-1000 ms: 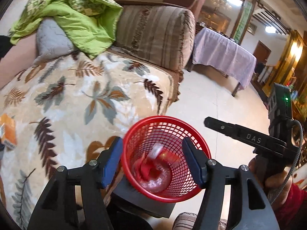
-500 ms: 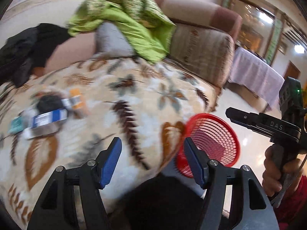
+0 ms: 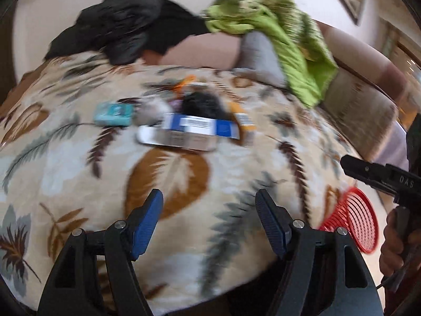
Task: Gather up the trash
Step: 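Grasp the blue-and-white medicine box with the left tool while the right tool grasps the orange box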
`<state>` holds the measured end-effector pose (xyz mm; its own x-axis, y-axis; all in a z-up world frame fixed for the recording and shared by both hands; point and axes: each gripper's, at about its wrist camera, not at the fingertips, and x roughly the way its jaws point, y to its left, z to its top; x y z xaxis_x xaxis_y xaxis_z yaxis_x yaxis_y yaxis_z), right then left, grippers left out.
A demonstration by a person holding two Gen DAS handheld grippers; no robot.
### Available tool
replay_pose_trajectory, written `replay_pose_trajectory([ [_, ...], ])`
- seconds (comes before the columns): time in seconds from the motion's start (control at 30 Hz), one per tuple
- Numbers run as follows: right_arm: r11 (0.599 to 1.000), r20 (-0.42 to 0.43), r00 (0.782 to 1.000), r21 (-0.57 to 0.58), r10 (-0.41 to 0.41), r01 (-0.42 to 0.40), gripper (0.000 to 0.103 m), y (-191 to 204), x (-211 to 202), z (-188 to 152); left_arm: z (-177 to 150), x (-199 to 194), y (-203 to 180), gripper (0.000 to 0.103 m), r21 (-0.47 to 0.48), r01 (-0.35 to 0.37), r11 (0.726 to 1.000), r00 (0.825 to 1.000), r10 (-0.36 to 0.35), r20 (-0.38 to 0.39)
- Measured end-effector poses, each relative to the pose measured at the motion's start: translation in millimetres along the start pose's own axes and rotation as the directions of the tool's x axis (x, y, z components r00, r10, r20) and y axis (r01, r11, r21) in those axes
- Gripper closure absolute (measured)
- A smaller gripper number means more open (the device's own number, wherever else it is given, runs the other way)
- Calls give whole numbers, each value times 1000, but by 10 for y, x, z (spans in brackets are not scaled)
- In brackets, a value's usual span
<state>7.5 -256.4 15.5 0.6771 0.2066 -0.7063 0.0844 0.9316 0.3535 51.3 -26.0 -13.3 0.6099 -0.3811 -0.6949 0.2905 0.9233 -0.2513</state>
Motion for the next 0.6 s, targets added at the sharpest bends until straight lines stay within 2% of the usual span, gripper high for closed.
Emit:
replay_pose_trajectory([
  [0.13,998,-30,999,-62,-25,23,45,200,463,213,35,123,260,32,-61,-57,997,998,57,-7],
  [0.27,997,-63,997,-68,-48,43,45,312,975,496,43,233,416,32,-109,-66,992,998,64,-31],
  [0.43,987,-110,984,-94,-143,133,45,373,1599,781,64,344,508,32,-134,-101,986,995,100,-17],
  [0.53,973,-139,967,-124,-213,197,45,380,1902,874,41,408,544,32,-135,-116,984,993,116,-11],
  [0.57,964,-152,957,-144,-246,225,46,374,1962,873,33,435,552,32,-133,-117,984,993,117,-14],
  [0.6,957,-168,949,-159,-267,242,57,355,2023,864,34,450,558,32,-135,-116,984,993,115,-17],
])
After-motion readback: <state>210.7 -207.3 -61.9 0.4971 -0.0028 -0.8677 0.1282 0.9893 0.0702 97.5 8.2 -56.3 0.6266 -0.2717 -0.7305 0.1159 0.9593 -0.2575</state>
